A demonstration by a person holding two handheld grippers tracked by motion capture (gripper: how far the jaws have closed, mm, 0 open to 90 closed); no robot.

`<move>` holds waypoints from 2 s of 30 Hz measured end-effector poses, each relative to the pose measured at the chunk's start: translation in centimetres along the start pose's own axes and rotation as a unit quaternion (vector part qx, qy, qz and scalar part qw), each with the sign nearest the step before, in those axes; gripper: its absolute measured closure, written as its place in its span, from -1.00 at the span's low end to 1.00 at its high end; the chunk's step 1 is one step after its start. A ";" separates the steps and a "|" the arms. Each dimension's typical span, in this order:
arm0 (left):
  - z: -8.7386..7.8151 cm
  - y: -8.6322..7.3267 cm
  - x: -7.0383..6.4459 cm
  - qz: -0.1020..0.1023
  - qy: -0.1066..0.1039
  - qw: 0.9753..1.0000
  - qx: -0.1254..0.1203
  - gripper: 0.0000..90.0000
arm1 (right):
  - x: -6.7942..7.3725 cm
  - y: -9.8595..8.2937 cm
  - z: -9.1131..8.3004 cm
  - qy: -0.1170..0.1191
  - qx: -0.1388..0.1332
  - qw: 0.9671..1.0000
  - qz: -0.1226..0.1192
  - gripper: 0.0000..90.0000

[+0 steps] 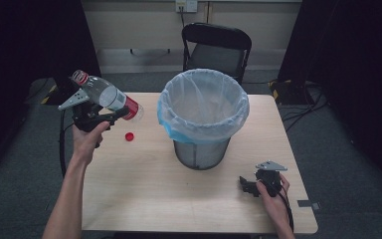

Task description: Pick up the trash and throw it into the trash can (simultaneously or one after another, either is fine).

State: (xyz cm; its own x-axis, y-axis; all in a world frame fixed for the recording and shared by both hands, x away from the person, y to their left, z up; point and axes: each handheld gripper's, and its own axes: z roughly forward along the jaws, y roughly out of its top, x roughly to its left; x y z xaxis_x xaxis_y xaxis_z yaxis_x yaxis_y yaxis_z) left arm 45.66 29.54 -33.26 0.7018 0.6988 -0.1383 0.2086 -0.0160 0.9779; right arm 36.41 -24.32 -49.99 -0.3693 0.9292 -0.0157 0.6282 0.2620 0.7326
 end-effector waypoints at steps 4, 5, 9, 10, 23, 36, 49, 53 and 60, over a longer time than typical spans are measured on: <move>0.2 0.9 -0.6 0.008 -0.007 1.000 -0.002 -0.37 | 0.0 0.0 0.0 0.000 0.000 1.000 0.000 -0.76; 0.4 1.5 -0.9 0.010 -0.011 1.000 -0.006 -0.36 | 0.0 0.0 0.0 0.000 0.000 1.000 -0.001 -0.76; 0.8 2.7 -1.7 0.013 -0.019 1.000 -0.011 -0.36 | 0.0 0.0 0.0 0.000 0.000 1.000 0.001 -0.76; 0.9 3.0 -1.8 0.016 -0.020 1.000 -0.010 -0.36 | 0.0 0.0 0.0 0.000 0.000 1.000 0.000 -0.76; 1.4 7.0 -3.2 0.031 -0.048 0.998 -0.038 -0.36 | 0.0 0.0 0.0 0.000 0.000 1.000 0.000 -0.76; 2.3 8.7 -6.0 0.032 -0.088 0.994 -0.060 -0.36 | 0.0 0.0 0.0 0.000 0.000 1.000 0.000 -0.76; 5.7 9.6 -8.8 0.027 -0.153 0.986 -0.056 -0.36 | 0.0 0.0 0.0 0.000 0.000 1.000 0.000 -0.76; 7.2 9.6 -9.8 0.032 -0.161 0.985 -0.047 -0.36 | 0.0 0.0 0.0 0.000 0.000 1.000 0.000 -0.76; 9.4 9.3 -10.4 0.040 -0.160 0.986 -0.016 -0.37 | 0.0 0.0 0.0 0.000 0.000 1.000 0.000 -0.76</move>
State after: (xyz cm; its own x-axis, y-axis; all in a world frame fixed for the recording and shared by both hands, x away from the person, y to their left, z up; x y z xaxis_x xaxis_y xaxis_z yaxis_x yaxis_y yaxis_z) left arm 46.71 15.46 -24.25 0.8952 0.4346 -0.0985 0.1266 -0.0360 0.9913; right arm 36.41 -24.32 -49.98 -0.3699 0.9289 -0.0158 0.6284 0.2627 0.7321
